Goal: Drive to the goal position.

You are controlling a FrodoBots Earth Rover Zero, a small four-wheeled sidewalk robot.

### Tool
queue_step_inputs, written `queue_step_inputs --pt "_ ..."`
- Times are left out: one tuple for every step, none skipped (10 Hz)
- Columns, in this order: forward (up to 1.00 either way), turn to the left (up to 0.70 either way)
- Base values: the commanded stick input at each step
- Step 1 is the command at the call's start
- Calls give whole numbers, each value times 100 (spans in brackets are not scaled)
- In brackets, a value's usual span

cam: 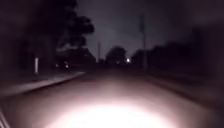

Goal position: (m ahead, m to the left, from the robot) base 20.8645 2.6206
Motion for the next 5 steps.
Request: queue_step_inputs --pt "70 0" --pt "70 0" --pt "70 0" --pt "70 0" --pt "70 0"
